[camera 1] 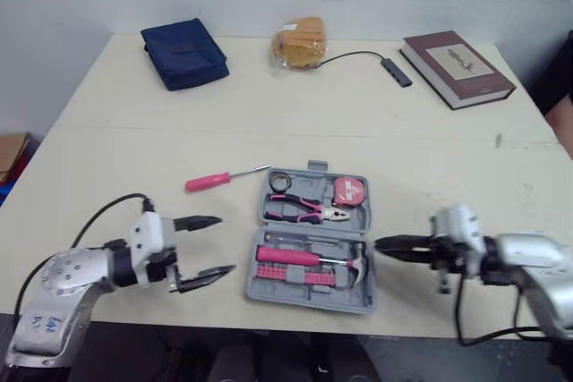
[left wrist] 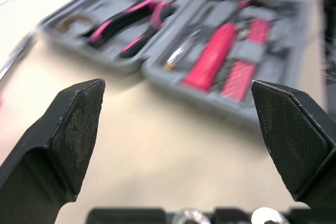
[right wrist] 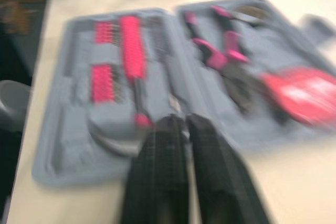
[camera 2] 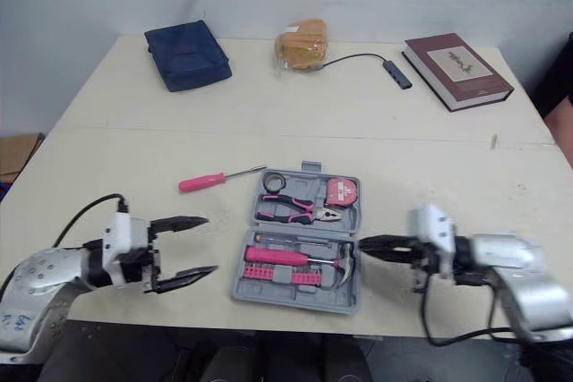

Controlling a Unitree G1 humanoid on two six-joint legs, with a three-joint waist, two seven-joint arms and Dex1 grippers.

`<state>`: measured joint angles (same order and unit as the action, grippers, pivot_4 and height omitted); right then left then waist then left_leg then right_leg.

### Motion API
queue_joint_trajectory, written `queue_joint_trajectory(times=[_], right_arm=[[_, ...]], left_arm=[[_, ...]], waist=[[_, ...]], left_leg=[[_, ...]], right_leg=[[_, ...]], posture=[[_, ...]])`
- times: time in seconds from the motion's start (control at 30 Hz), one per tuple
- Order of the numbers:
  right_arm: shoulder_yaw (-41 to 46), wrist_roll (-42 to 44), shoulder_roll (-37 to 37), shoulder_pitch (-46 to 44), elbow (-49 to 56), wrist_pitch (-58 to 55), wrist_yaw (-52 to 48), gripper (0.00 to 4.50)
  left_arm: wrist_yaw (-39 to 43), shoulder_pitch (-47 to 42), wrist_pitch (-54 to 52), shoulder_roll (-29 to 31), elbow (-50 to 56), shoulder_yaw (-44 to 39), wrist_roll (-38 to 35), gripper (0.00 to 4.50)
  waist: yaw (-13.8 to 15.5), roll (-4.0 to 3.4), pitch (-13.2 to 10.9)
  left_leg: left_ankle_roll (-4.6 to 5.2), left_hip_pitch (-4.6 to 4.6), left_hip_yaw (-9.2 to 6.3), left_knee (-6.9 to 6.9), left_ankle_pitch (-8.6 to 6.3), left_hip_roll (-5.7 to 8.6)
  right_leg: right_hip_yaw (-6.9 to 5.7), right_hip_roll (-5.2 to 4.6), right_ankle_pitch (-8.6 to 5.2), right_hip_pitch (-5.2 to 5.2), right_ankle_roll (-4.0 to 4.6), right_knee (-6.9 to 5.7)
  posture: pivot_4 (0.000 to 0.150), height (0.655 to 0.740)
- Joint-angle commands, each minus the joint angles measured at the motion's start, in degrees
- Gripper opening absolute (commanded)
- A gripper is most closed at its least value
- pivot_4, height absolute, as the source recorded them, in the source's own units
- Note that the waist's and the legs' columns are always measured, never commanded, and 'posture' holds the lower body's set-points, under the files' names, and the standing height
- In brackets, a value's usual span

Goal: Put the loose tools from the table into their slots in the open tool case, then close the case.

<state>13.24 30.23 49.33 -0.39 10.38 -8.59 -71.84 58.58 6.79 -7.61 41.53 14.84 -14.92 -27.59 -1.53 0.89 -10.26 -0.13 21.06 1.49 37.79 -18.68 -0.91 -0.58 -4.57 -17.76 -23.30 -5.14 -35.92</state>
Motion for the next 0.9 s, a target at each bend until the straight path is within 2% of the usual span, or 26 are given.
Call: queue_joint_trajectory(times=[0.03,0.1,0.17,0.33,0.5,0.6,0.73,0.9], right_arm=[[11.3,-1.5,1.6,1.7,-8.3,7.2,1.3,2.48],[17.3,-3.4,1.9,2.9,-16.8,14.4,2.1,3.59],[22.2,-4.9,1.8,3.8,-25.1,21.4,3.7,4.46],[27.2,-6.9,2.5,7.2,-38.8,30.6,4.9,4.46],[28.3,-7.1,3.5,8.1,-46.4,34.6,6.1,4.46],[27.2,-5.7,3.3,7.6,-47.1,34.5,4.5,4.46],[26.2,-3.4,1.6,5.1,-46.5,33.3,3.3,4.46],[22.4,0.1,-3.3,1.5,-37.5,29.4,3.0,4.46]], left_arm=[[-2.8,-1.2,4.6,1.2,-10.8,-10.3,0.3,4.50],[-4.0,-2.2,7.5,2.7,-19.0,-15.0,1.0,4.50],[-5.0,-2.5,10.6,4.1,-25.6,-17.8,2.6,4.50],[-7.3,-2.6,13.4,5.7,-35.0,-22.3,3.1,4.50],[-6.9,-0.3,13.2,5.8,-35.2,-22.7,3.1,4.50],[-7.0,0.0,11.8,5.2,-32.2,-21.5,2.4,4.50],[-6.5,-2.5,9.6,5.3,-29.4,-19.1,1.9,4.50],[-5.3,-10.5,4.9,6.9,-25.6,-12.5,3.1,4.50]], waist=[[0.1,-0.01,0.0],[0.1,-0.01,0.0],[0.1,-0.01,0.0],[0.0,0.00,0.0],[-0.4,-0.01,0.0],[-0.6,-0.01,0.0],[-0.5,-0.04,0.0],[-0.2,-0.03,0.0]], left_leg=[[0.00,-0.02,0.00,0.00,0.00,0.00],[-0.01,-0.02,0.05,0.00,0.00,0.01],[0.01,-0.01,0.11,-0.01,-0.01,0.02],[0.22,-0.12,0.51,-0.03,-0.13,0.04],[0.20,-0.77,0.73,-0.29,-0.17,0.02],[0.11,-1.33,0.80,-0.66,-0.16,-0.03],[0.05,-1.41,0.80,-0.69,-0.16,-0.07],[-0.05,-1.38,0.75,-0.63,-0.12,-0.09]], right_leg=[[0.00,0.01,0.00,0.00,0.00,-0.03],[-0.01,0.04,0.00,-0.03,0.00,-0.04],[0.00,0.05,0.00,-0.03,0.00,-0.01],[0.29,-0.01,0.06,-0.04,-0.13,0.08],[0.65,-0.02,0.09,0.40,-0.18,0.13],[0.74,-0.02,0.05,0.81,-0.10,0.26],[0.75,-0.02,0.02,0.84,-0.04,0.24],[0.68,0.00,0.02,0.84,-0.04,0.18]], posture=[[0.150,0.7400],[0.150,0.7400],[0.150,0.7400],[0.150,0.7400],[0.150,0.7400],[0.150,0.7400],[0.150,0.7400],[0.150,0.7400]])
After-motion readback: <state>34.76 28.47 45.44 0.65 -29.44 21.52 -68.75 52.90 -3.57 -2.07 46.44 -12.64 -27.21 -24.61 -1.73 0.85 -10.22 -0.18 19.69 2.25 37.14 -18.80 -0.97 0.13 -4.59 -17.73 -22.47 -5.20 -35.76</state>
